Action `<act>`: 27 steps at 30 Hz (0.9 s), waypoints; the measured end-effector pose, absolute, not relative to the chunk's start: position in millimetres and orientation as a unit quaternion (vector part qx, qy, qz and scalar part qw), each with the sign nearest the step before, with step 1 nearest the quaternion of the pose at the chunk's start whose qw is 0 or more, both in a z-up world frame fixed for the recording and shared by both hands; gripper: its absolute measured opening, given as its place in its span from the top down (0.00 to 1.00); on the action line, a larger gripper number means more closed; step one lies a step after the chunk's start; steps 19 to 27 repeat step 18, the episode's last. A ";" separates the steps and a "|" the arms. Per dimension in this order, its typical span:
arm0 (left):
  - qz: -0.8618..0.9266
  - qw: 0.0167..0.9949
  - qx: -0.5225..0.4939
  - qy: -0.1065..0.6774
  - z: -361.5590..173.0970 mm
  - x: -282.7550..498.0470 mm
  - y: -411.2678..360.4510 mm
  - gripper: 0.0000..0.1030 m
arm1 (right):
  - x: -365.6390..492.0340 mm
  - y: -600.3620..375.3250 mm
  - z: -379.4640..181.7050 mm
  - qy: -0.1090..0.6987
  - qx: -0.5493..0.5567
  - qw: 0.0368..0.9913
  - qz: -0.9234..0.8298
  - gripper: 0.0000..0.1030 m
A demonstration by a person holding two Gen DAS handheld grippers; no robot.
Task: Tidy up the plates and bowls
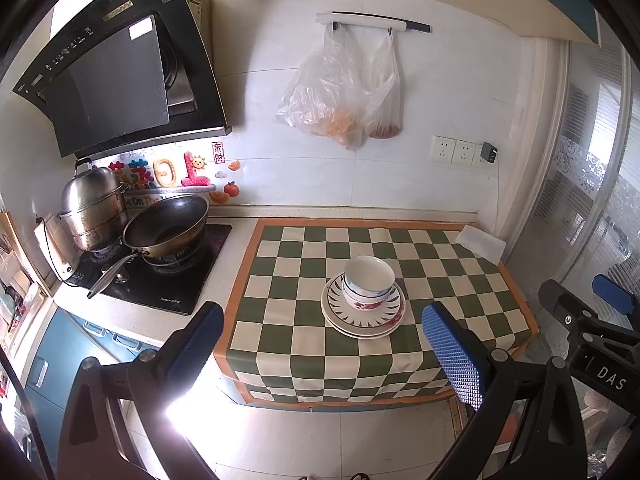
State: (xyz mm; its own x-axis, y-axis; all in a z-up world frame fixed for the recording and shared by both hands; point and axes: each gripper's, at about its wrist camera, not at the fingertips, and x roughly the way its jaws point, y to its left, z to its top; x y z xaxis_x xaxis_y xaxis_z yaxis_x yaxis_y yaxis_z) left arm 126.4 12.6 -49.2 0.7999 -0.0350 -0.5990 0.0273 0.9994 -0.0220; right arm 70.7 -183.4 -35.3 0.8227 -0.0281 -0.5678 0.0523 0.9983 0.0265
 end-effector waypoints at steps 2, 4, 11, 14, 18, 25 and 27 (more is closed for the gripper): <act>-0.017 0.949 -0.006 0.316 -49.0 126.5 12.3 0.01 | 70.9 -183.6 -35.3 0.297 0.020 0.954 -0.022 0.02; -0.017 0.949 -0.005 0.316 -49.3 126.2 11.9 0.01 | 71.2 -183.9 -35.3 0.297 0.020 0.955 -0.021 0.02; -0.016 0.949 -0.005 0.315 -50.2 126.0 12.0 0.01 | 71.6 -184.8 -35.8 0.296 0.019 0.955 -0.022 0.02; -0.017 0.949 -0.003 0.315 -50.8 125.1 12.0 0.01 | 70.8 -184.5 -36.3 0.295 0.020 0.955 -0.023 0.02; -0.017 0.949 -0.004 0.315 -50.9 124.9 12.6 0.01 | 70.5 -183.8 -36.6 0.295 0.019 0.955 -0.022 0.02; -0.017 0.949 -0.004 0.315 -50.9 124.9 12.6 0.01 | 70.5 -183.8 -36.6 0.295 0.019 0.955 -0.022 0.02; -0.017 0.949 -0.004 0.315 -50.9 124.9 12.6 0.01 | 70.5 -183.8 -36.6 0.295 0.019 0.955 -0.022 0.02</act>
